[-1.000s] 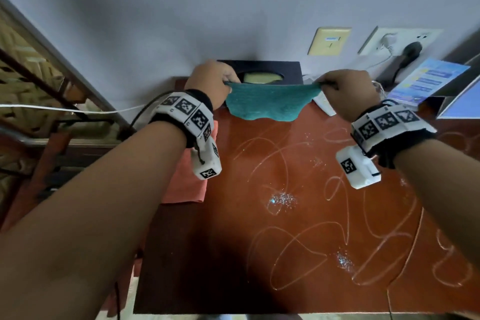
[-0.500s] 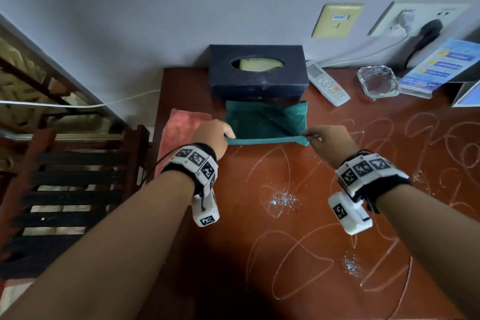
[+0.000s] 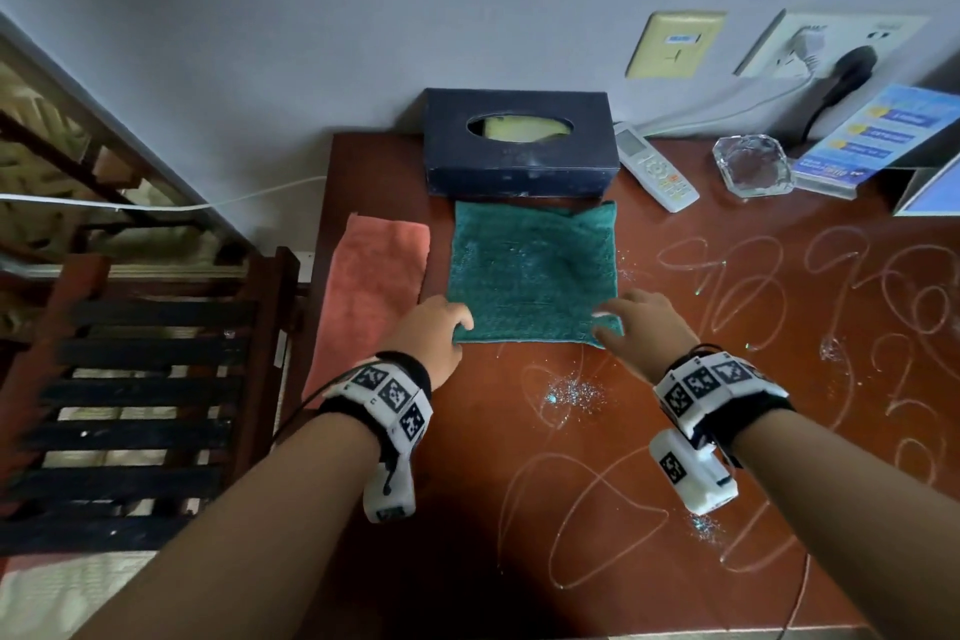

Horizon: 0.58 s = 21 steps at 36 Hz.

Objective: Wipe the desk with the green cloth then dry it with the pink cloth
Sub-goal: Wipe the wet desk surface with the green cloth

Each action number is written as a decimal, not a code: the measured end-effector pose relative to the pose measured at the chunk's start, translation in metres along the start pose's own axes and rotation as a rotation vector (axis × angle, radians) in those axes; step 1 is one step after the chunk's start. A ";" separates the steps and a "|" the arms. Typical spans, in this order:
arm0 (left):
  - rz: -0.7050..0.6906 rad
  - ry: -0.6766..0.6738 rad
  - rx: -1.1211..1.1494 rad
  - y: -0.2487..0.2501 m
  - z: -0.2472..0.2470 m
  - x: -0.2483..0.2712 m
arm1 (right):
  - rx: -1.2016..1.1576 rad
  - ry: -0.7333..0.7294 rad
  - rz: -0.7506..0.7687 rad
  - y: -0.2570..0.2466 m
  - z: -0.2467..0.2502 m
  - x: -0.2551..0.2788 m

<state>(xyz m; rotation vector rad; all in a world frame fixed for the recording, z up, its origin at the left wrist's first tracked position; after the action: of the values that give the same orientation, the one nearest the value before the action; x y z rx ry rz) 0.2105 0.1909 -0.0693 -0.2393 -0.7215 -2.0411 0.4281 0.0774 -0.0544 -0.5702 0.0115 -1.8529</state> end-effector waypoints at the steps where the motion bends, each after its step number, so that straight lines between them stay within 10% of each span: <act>1: -0.005 0.023 0.001 0.001 0.000 0.008 | 0.004 0.018 -0.012 -0.002 0.002 -0.002; 21: -0.096 -0.017 -0.223 -0.020 -0.072 0.057 | 0.061 0.020 0.059 -0.057 -0.028 -0.090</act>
<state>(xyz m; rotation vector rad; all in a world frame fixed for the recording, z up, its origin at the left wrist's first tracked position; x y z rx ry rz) 0.1701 0.1166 -0.1106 -0.3559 -0.5230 -2.2151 0.3887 0.1713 -0.0967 -0.5041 -0.0150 -1.7949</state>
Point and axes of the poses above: each hand's wrist, its own x-axis away from the middle knuckle, its own z-axis out of the back of the hand, y = z × x, the point moved 5 cm from there along -x, towards the middle knuckle, and after that the axes turned 7 degrees about z, right-handed, at the moved point
